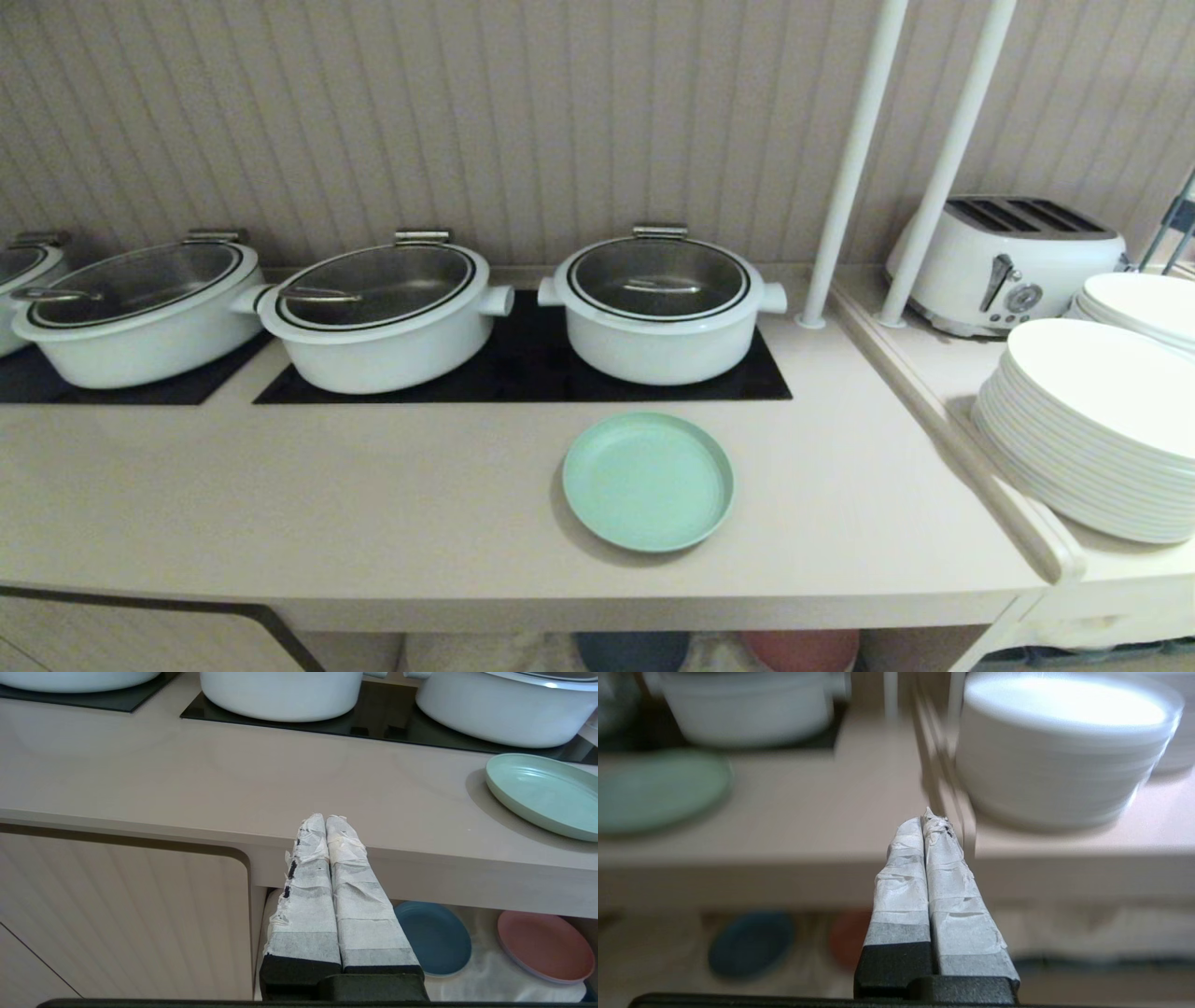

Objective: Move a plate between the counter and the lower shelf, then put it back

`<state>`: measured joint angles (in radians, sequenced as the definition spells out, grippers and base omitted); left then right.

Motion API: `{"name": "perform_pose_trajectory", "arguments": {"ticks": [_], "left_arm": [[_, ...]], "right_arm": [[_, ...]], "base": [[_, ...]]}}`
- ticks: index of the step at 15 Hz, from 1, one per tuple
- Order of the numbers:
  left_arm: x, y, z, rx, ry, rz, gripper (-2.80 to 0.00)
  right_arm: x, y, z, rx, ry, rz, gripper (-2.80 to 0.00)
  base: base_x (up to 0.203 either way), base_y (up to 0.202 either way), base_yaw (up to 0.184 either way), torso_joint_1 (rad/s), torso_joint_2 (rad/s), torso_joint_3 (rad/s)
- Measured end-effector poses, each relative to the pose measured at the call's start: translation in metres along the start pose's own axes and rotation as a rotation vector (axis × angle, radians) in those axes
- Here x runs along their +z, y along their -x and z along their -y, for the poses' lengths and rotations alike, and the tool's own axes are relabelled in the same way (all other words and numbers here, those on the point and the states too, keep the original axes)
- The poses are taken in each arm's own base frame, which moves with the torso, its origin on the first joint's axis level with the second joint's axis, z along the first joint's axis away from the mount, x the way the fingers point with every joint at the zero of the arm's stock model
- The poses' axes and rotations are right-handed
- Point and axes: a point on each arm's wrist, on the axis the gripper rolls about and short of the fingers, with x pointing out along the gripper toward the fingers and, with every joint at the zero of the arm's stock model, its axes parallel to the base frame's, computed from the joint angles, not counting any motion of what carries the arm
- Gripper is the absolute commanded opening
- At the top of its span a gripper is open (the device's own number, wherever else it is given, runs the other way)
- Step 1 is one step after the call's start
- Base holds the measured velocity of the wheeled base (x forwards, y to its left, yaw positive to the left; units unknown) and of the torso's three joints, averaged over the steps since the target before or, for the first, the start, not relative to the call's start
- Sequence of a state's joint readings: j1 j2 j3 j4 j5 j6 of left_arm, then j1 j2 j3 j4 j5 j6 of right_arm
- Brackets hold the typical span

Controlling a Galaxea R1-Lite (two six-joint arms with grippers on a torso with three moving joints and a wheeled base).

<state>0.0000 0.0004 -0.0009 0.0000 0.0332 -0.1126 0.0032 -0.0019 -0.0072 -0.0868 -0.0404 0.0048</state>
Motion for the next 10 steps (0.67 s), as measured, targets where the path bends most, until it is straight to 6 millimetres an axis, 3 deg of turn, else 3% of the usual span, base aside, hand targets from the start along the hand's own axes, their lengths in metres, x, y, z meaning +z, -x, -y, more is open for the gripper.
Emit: {"name": "perform_pose_trajectory", "arguments": {"ticks": [2,10], "left_arm": [[0.0000,0.0000,0.0000,0.000,0.000,0.000,-2.80],[-0.0001,0.0000,0.0000,0.000,0.000,0.000,-2.80]], "right_arm": [[0.0061,0.0000,-0.0001,0.003,-0.024,0.068,-2.80],[0.0049,-0.0002,0.0000,0.000,-0.061,0.061,-2.80]], "base": [[0.000,0.000,0.000,0.000,0.00,0.000],[0.000,0.000,0.000,0.000,0.00,0.000]]}}
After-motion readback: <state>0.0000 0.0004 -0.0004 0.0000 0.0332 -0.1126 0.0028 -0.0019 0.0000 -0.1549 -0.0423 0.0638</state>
